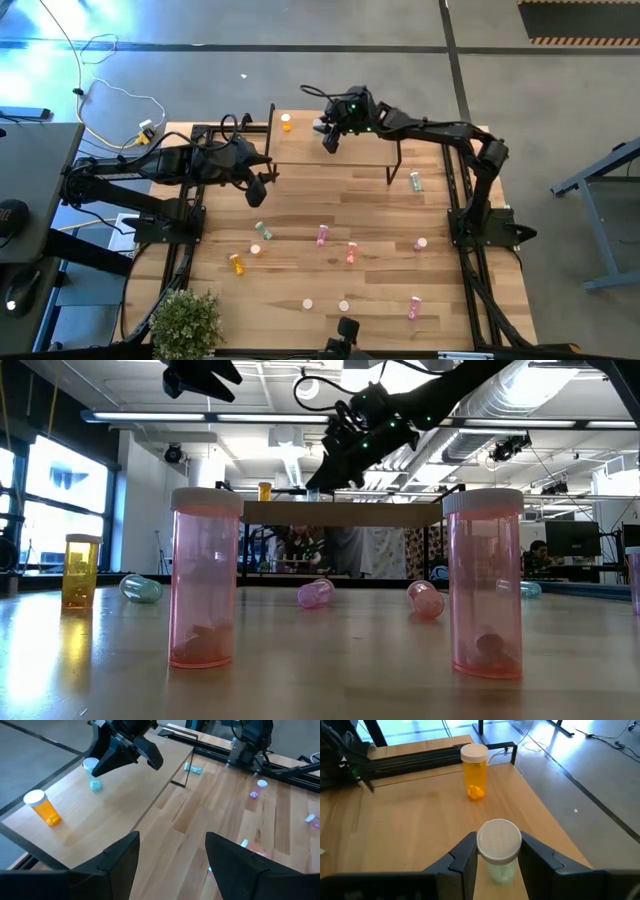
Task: Pick and place medicine bottles onto shelf by color
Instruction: Put the center green pill bottle on the shelf
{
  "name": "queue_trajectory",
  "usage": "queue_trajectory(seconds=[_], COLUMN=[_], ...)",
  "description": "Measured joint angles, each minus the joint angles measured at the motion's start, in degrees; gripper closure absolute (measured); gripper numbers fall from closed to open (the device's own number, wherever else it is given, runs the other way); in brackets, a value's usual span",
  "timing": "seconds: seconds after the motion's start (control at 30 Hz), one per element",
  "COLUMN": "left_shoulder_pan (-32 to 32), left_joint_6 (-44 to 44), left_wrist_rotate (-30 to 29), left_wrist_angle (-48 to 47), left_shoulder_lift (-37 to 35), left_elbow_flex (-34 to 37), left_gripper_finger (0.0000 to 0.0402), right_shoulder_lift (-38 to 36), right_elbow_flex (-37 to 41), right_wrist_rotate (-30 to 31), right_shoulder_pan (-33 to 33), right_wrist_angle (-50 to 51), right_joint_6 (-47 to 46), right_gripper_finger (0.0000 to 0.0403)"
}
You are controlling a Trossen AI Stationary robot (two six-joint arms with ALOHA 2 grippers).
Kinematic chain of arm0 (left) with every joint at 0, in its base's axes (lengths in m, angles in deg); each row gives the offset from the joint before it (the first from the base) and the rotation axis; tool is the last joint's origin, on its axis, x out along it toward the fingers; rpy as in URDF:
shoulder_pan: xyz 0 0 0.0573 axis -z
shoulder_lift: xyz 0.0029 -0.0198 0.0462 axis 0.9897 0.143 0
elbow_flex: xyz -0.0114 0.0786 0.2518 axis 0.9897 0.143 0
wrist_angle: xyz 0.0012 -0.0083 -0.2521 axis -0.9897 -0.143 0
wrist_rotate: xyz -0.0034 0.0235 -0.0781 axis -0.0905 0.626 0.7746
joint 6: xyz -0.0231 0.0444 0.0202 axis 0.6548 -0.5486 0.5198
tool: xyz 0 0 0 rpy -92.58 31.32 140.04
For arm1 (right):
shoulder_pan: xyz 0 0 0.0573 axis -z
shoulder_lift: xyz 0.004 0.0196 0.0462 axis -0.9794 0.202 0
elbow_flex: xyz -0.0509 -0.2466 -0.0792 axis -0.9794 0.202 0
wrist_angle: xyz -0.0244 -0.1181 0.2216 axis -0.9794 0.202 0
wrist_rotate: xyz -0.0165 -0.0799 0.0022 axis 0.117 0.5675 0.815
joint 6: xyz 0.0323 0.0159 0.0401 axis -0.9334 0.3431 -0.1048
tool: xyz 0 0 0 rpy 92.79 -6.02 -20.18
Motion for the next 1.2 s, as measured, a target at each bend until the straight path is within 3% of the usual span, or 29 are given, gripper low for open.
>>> queue_trajectory(seconds=[0.5,0.83,1.2], left_shoulder_pan=[0.0,0.0,0.0], left_joint_6=[0.0,0.0,0.0], left_wrist_rotate=[0.0,0.43,0.45], left_wrist_angle=[-0.05,-0.19,-0.26], left_shoulder_lift=[0.01,0.0,0.0], left_elbow_flex=[0.0,0.0,0.0], left_gripper_finger=[0.0183,0.0183,0.0183], right_shoulder_lift=[0.02,0.23,-0.04], right_elbow_flex=[-0.07,0.04,0.04], right_wrist_rotate=[-0.46,0.83,2.32], right_shoulder_pan=[0.08,0.08,0.16], right_wrist_angle=[0.71,0.81,0.17], right_joint_6=[-1.51,-1.58,-1.6], right_gripper_finger=[0.029,0.0249,0.0245])
